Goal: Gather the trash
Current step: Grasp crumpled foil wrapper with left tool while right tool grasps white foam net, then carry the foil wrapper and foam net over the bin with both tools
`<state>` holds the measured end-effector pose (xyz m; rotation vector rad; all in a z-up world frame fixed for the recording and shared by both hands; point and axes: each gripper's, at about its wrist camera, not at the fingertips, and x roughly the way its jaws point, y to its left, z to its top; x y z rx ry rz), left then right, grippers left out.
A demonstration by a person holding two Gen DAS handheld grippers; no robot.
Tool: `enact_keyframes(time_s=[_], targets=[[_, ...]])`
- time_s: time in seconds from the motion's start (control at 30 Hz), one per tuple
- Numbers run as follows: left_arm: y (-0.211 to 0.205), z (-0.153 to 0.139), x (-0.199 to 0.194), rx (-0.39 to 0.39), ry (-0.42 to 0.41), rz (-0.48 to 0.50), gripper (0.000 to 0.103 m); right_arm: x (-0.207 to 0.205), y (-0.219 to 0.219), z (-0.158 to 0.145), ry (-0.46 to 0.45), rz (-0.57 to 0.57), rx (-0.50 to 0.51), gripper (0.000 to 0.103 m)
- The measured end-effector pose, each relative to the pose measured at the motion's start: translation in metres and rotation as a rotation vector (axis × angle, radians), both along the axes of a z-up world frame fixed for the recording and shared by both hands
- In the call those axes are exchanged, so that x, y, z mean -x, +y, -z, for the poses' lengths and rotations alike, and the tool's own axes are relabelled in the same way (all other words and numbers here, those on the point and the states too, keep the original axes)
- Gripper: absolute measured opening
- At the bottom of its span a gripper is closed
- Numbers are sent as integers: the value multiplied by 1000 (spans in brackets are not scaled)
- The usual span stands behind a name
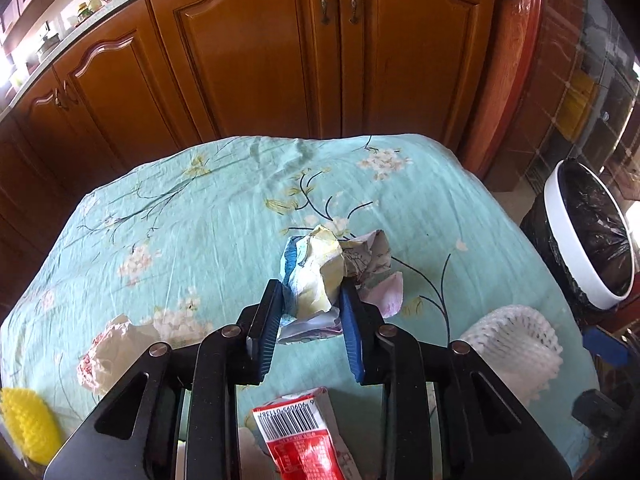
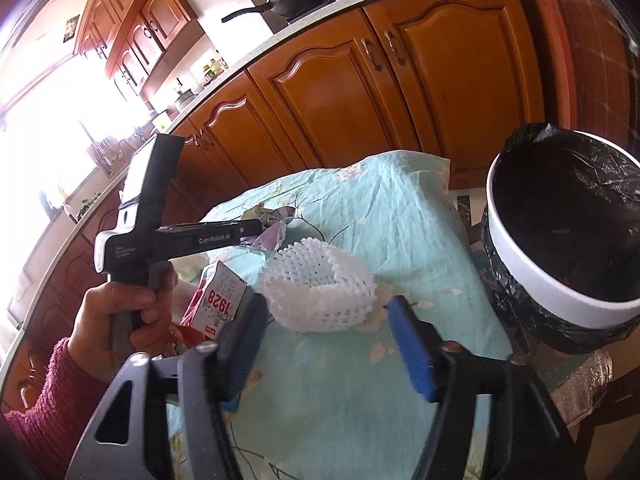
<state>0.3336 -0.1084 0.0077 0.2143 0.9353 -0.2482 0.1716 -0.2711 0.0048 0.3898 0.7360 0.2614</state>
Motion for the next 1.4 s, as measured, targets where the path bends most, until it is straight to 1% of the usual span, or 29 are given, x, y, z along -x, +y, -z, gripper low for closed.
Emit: enact_keyframes(time_s=[0.07, 0.13, 0.17, 0.2, 0.23, 0.27, 0.37, 0.43, 0.5, 0.67, 0.77, 0.93, 1.1, 1.2, 1.4], targets=[[3, -7, 8, 16, -19, 3, 26, -13, 6, 3, 12, -12, 24, 71], [5, -16, 17, 38, -33, 7, 26, -27, 12, 12, 47, -21, 43, 65], [7, -20, 21, 54, -38, 10, 26, -33, 13, 18, 72, -21, 52, 53], [7, -24, 26, 67, -41, 15, 26, -38, 13, 25, 97, -20, 57, 28], [8, -27, 31, 80, -43, 20, 26, -42, 12, 31, 116, -24, 49, 16], [8, -31, 36, 91, -48, 27, 26, -41, 10, 34, 123, -21, 40, 14], [2, -41, 51, 114, -62, 56, 26, -29, 5, 27, 83, 3, 44, 13], [-5, -48, 61, 133, -68, 85, 26, -19, -2, 17, 60, 11, 37, 13], [-15, -53, 72, 143, -77, 114, 26, -8, -8, 7, 39, 19, 50, 13], [-39, -56, 88, 175, -68, 175, 26, 15, -27, -14, 6, 55, 101, 13], [-52, -55, 98, 190, -58, 207, 26, 30, -45, -21, -2, 90, 119, 13], [-76, -57, 110, 211, -42, 258, 26, 50, -72, -26, -8, 157, 136, 13], [-99, -60, 118, 216, -43, 297, 26, 61, -96, -28, -7, 210, 136, 13], [-112, -60, 119, 223, -32, 317, 26, 65, -110, -30, -7, 240, 136, 13], [-142, -58, 115, 209, -24, 356, 26, 70, -135, -32, -6, 287, 145, 13]])
